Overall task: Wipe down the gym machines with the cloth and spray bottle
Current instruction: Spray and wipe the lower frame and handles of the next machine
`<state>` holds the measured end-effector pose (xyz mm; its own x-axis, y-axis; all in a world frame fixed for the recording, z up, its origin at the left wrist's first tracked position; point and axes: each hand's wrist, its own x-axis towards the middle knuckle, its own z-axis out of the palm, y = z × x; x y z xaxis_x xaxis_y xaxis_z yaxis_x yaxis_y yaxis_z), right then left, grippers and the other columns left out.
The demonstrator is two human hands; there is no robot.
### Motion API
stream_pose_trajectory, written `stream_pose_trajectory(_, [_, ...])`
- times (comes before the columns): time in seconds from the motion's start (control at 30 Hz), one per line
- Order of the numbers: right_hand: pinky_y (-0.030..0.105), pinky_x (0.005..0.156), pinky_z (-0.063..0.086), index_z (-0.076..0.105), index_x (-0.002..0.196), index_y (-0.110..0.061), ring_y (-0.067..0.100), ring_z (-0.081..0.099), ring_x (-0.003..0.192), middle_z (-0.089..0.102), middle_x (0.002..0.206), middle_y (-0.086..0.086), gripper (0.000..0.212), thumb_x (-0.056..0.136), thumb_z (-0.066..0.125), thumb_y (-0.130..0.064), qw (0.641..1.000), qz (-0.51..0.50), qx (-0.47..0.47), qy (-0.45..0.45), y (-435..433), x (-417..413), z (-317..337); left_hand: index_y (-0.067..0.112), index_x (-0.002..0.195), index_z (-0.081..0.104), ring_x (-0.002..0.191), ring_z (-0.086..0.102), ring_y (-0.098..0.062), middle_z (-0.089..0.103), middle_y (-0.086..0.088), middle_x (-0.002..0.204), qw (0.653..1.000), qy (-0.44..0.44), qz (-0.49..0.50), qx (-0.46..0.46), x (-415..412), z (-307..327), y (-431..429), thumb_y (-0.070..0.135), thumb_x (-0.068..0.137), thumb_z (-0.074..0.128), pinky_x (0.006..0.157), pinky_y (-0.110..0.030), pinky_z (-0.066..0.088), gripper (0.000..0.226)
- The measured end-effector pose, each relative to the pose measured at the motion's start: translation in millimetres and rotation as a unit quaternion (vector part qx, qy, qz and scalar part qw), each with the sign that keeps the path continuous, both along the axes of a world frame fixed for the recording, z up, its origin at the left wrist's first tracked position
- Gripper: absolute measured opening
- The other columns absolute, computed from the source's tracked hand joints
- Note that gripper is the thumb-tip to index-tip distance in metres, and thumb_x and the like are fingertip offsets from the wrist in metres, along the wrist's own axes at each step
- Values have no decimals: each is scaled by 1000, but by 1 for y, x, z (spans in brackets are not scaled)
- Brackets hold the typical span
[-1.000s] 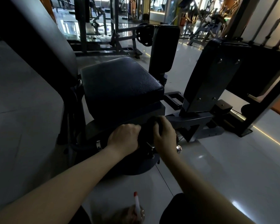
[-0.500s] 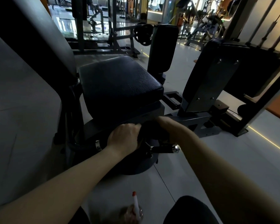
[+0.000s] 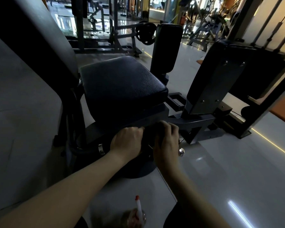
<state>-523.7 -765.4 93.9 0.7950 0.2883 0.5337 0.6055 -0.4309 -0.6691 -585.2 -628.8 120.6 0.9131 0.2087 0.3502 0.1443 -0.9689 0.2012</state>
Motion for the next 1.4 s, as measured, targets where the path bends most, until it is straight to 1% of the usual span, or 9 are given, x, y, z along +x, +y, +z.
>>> stream_pose_trajectory(0.13, [35,68,55,62,107,-18,12,59,79,61,100,-2,24,97,46,-33,997,17,-73,-25,-5,28,16,20,81,53,84,69,-27,68,-5,90,1000,20,1,-7,1,1,-1,10,90,48,57,-29,42,14])
stream_pose_trajectory(0.37, [33,64,55,66,95,-4,22,66,69,68,84,11,25,95,57,-28,875,62,-99,470,13,75,62,21,92,62,83,71,-25,71,-2,90,1000,6,-1,19,2,-1,-1,19,94,52,58,-30,45,10])
stream_pose_trajectory(0.6, [34,77,55,69,103,-5,23,66,78,69,92,12,28,93,59,-29,686,53,294,663,11,42,14,21,109,61,97,70,-25,70,-2,104,999,25,-12,21,-3,7,-3,27,90,66,69,-33,52,20])
stream_pose_trajectory(0.67, [38,83,53,66,97,-9,23,64,81,68,92,13,27,100,47,-29,722,-22,348,598,17,26,11,20,110,63,95,70,-25,71,-3,104,999,24,-7,37,-4,9,-4,17,92,63,68,-33,54,18])
stream_pose_trajectory(0.83, [16,95,44,42,135,-23,3,51,105,45,132,1,35,102,41,-36,966,-30,170,191,16,5,7,18,95,61,89,69,-25,70,-5,98,999,33,7,20,-3,8,-5,8,97,45,59,-28,40,19])
stream_pose_trajectory(1.0, [26,71,53,58,123,-16,9,54,93,49,127,4,34,101,43,-37,989,29,-104,-105,-8,34,-2,18,91,61,90,68,-25,69,-5,96,999,46,3,-7,-2,10,-5,14,86,54,64,-28,43,9])
stream_pose_trajectory(1.17, [30,52,39,52,67,-18,11,48,51,56,62,-2,35,97,40,-29,990,50,-73,105,7,49,26,16,96,62,91,69,-25,70,-6,98,1000,27,-3,13,-1,7,-4,10,88,51,62,-28,42,16])
stream_pose_trajectory(1.3, [32,62,41,57,75,-13,18,53,63,58,73,5,31,98,44,-30,902,37,-84,423,10,59,55,17,103,63,93,71,-27,71,-6,100,1000,15,-7,21,-1,4,-3,8,93,47,68,-33,53,21])
stream_pose_trajectory(1.4, [34,62,43,58,74,-9,20,57,64,61,71,7,44,100,41,-40,936,2,-101,337,8,47,46,17,104,62,92,70,-27,71,-6,100,1000,25,-7,17,-2,4,-2,10,93,48,67,-33,53,19])
